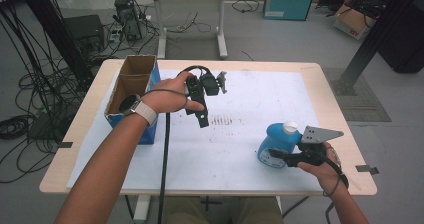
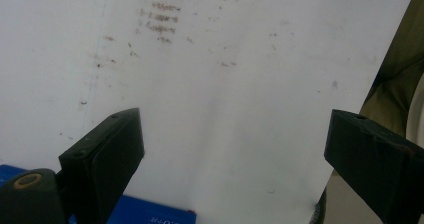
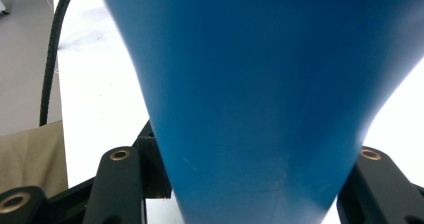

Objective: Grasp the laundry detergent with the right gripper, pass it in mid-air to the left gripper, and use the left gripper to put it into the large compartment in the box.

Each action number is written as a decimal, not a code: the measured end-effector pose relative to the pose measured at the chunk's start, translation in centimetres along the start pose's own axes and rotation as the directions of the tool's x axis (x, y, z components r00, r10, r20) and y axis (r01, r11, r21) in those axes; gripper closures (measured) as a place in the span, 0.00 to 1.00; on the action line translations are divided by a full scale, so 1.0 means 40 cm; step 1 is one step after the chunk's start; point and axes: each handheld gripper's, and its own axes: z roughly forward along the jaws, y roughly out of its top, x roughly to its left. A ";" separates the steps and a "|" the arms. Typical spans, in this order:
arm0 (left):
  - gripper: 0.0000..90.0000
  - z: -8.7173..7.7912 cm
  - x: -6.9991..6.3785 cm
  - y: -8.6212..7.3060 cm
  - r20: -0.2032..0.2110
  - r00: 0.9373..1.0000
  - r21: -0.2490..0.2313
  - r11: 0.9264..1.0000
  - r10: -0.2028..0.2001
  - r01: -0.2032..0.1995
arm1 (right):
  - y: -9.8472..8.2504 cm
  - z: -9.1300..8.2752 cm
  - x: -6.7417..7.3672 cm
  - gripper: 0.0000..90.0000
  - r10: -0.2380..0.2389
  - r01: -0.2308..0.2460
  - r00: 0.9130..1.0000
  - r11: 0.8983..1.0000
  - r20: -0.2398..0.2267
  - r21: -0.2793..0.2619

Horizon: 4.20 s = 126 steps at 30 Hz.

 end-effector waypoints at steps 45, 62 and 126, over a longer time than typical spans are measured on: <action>0.10 -0.003 -0.002 -0.007 -0.004 1.000 -0.007 1.000 -0.011 0.011 | -0.001 0.000 0.000 0.49 -0.001 0.001 1.000 1.000 0.001 -0.008; 0.09 -0.045 -0.023 -0.023 -0.028 0.999 -0.020 1.000 -0.018 0.017 | 0.008 -0.013 -0.004 0.49 0.002 -0.002 1.000 1.000 -0.006 -0.011; 0.07 -0.274 -0.209 -0.007 -0.076 0.995 -0.165 0.984 0.060 -0.072 | 0.374 0.093 0.034 0.49 -0.178 0.190 0.887 0.982 -0.425 -0.014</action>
